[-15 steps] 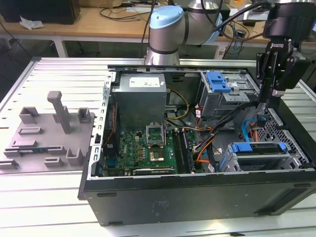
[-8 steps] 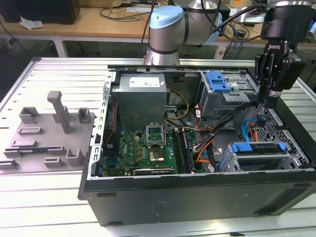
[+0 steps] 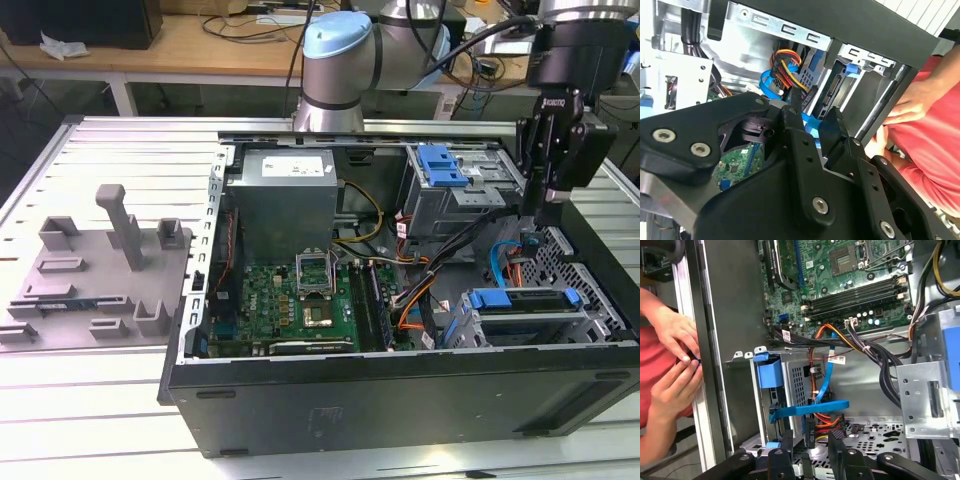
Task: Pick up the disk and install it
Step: 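Insert the first disk wire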
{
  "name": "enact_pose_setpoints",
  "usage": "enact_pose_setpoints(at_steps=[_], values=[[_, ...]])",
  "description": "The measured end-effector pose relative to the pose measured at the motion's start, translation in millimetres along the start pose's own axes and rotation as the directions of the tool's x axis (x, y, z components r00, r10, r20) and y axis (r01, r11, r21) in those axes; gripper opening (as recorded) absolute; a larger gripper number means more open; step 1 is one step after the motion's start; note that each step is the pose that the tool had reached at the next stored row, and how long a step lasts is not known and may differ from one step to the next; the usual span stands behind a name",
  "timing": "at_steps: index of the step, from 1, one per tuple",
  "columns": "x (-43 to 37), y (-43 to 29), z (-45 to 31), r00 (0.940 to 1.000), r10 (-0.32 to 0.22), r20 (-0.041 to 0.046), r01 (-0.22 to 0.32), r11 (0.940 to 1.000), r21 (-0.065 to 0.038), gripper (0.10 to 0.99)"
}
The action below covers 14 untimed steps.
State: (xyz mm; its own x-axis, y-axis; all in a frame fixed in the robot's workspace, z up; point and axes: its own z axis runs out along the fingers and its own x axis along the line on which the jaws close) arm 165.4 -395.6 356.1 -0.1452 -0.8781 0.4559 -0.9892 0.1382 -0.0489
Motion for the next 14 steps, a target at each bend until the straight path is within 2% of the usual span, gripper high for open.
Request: enact_pose_setpoints(at_steps=[2,5,8,14], values=[[-0.7,0.1,0.8,1.0,0.0,-0.0064,0.0,1.0,0.001,0.408],[-1.7,0.2,2.6,1.0,-0.001,-0.0088,0.001,1.0,0.0,0.408],[-4.4,2.7,8.6,1.0,-0.002,-0.0087,0.002,1.0,0.001,0.408],[-6.0,3.1,11.8,0.9999,-0.006,-0.0101,0.006,1.0,0.003,0.408]])
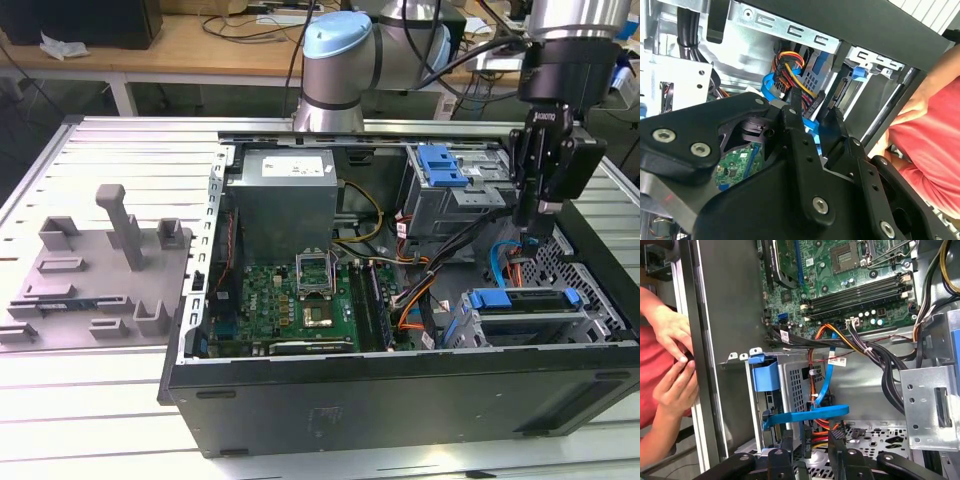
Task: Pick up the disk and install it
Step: 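Insert the first disk wire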
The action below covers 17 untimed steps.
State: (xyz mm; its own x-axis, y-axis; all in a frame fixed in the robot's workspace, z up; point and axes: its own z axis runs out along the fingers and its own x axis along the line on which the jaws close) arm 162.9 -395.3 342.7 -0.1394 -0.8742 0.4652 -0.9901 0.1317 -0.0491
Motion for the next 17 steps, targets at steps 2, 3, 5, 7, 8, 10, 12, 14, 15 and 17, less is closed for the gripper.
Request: enact_pose_setpoints(at_steps=[2,3,5,7,8,10,12,14,15,17], values=[[-1.0,0.1,1.9,1.0,-0.001,-0.0029,0.001,1.0,0.001,0.408],[-1.3,0.2,2.6,1.0,-0.001,-0.004,0.001,1.0,0.002,0.408],[-2.3,0.3,4.5,1.0,-0.001,-0.0061,0.001,1.0,0.005,0.408],[-2.8,0.4,5.4,1.0,0.001,-0.007,-0.001,0.9999,0.011,0.408],[-3.3,0.4,5.5,1.0,0.004,-0.0067,-0.004,0.9998,0.017,0.408],[-4.3,1.2,6.1,0.9999,0.015,-0.0047,-0.014,0.9992,0.037,0.408],[-4.9,2.6,6.2,0.9999,0.016,-0.0052,-0.016,0.9991,0.039,0.408],[-6.7,3.4,5.5,0.9998,0.017,-0.0055,-0.016,0.9991,0.039,0.408],[-7.8,3.6,5.0,0.9998,0.017,-0.0072,-0.017,0.9991,0.039,0.408],[-9.4,3.9,4.8,0.9997,0.018,-0.0163,-0.017,0.9991,0.04,0.408]])
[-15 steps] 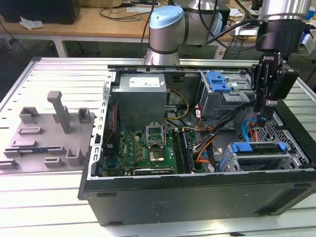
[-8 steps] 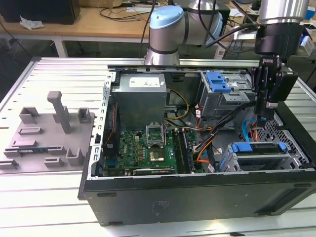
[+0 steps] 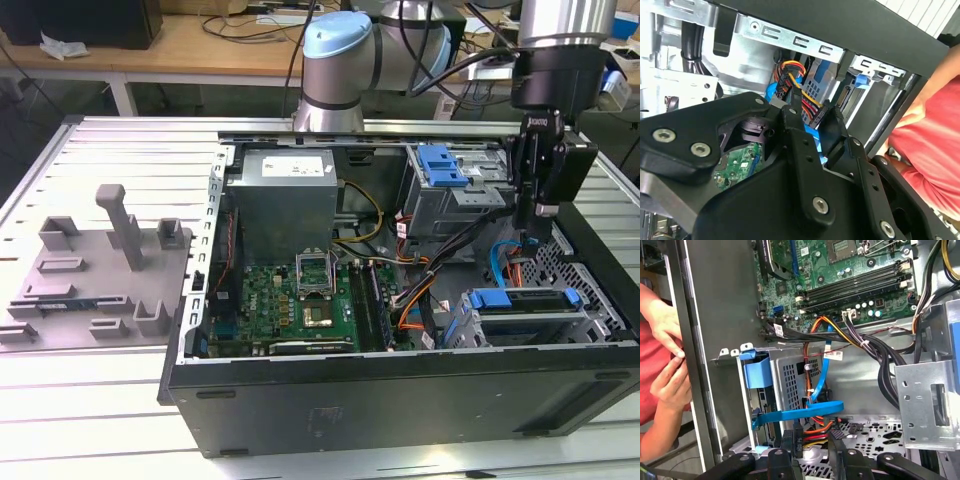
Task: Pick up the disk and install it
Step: 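Insert the first disk wire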
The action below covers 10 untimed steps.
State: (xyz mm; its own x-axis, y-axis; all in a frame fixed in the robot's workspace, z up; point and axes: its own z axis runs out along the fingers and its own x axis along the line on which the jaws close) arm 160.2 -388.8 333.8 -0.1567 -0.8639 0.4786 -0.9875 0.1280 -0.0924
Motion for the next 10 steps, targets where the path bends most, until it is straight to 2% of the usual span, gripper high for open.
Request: enact_pose_setpoints(at_steps=[3,4,10], values=[[-1.2,0.2,1.2,0.9998,0.004,-0.0172,-0.004,1.0,0.0,0.408],[-1.6,0.3,1.4,0.9998,0.005,-0.0192,-0.005,1.0,0.0,0.408],[-4.2,0.8,2.3,0.9998,0.009,-0.02,-0.009,1.0,-0.002,0.408]])
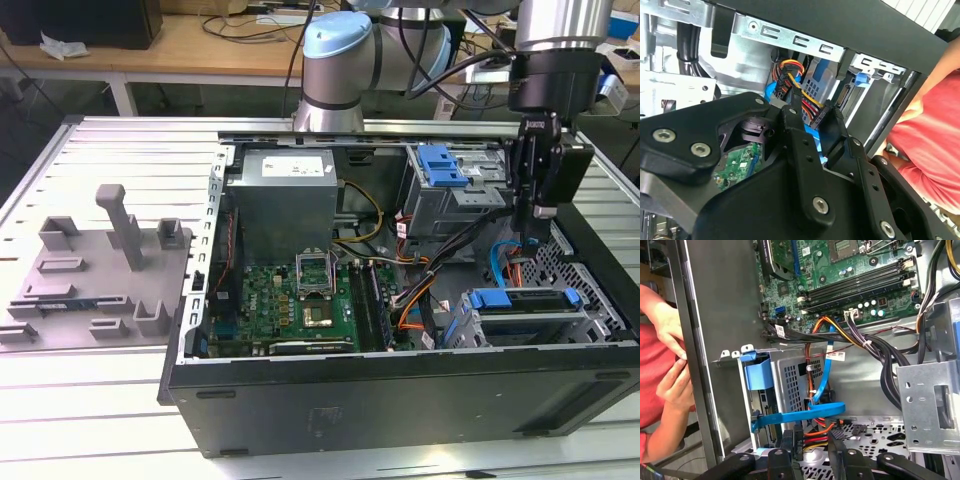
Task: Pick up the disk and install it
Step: 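Insert the first disk wire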
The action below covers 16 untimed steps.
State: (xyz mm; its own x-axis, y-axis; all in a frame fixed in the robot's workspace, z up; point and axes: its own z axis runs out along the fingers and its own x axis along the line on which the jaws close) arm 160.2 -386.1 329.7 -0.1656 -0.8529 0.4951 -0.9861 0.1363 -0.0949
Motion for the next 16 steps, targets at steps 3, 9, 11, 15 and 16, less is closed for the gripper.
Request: enact_pose_setpoints(at_steps=[3,9,11,15,16], values=[[-0.2,0.0,0.0,1.0,0.0,0.0001,0.0,1.0,0.0,0.408],[-0.5,1.2,0.0,1.0,0.001,0.0,-0.001,1.0,0.0,0.408],[-1.1,1.3,-0.2,1.0,0.001,0.0002,-0.001,1.0,-0.001,0.408],[-2.1,1.4,-0.6,1.0,0.001,-0.0001,-0.001,1.0,-0.001,0.169],[-2.1,1.4,-0.6,1.0,0.001,0.0,-0.001,1.0,-0.001,0.169]])
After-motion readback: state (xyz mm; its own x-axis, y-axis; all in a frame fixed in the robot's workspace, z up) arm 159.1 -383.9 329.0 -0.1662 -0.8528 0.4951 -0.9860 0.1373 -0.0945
